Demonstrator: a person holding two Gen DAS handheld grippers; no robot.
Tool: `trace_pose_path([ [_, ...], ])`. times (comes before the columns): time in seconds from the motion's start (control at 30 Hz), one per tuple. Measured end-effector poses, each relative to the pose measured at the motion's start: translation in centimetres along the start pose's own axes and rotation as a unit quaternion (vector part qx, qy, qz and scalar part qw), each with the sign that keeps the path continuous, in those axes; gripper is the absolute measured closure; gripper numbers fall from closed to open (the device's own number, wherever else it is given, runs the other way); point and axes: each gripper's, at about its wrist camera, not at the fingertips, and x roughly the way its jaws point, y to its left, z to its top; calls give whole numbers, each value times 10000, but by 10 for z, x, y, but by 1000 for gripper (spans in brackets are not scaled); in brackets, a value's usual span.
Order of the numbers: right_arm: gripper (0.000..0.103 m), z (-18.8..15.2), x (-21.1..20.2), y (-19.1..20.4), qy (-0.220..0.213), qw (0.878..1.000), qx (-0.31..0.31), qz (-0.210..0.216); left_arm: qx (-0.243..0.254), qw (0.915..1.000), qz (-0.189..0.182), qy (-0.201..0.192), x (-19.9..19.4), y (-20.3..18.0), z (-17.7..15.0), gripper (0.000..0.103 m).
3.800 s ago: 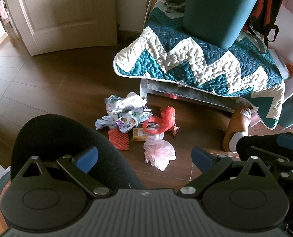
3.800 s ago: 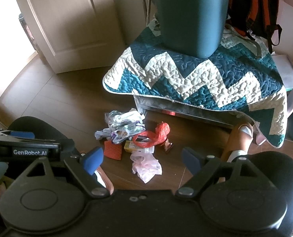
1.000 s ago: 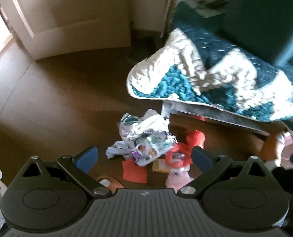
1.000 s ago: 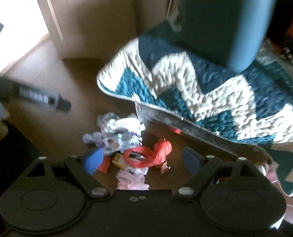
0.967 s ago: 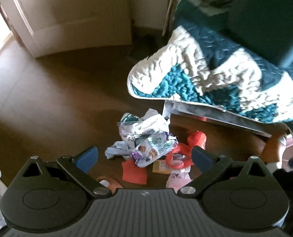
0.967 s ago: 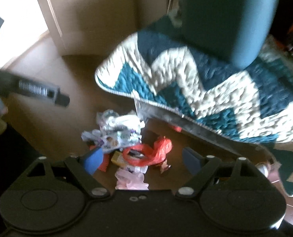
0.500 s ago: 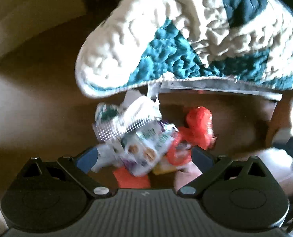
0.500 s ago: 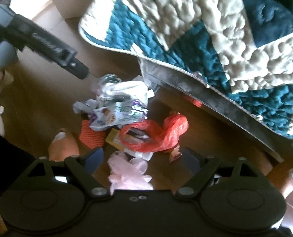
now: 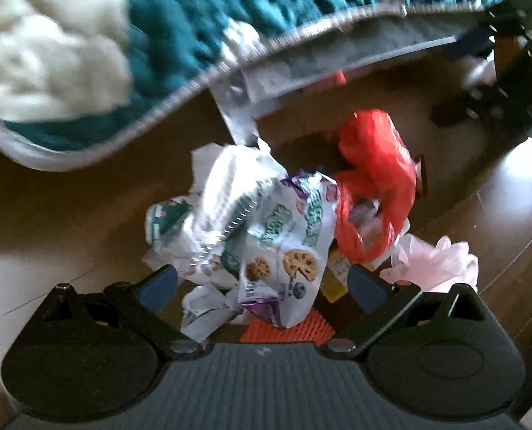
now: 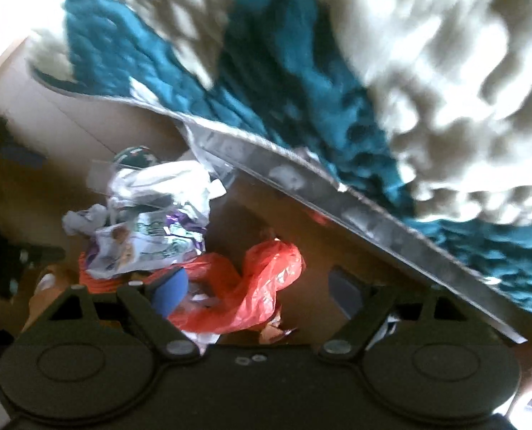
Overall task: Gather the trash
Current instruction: 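Lower the left tool to grasp the green-printed snack wrapper while the right tool grasps the red plastic bag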
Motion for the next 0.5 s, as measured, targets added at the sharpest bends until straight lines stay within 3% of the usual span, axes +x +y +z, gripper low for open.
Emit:
trace_pose_path([
  [0.2, 19, -2, 49, -6, 153, 9980, 610, -89, -11, 9999, -125, 2, 41, -4, -7, 2],
  [0.5, 20, 5, 99, -4, 388, 9954, 822, -315, -332, 9994, -110, -83, 78, 5, -10, 8],
])
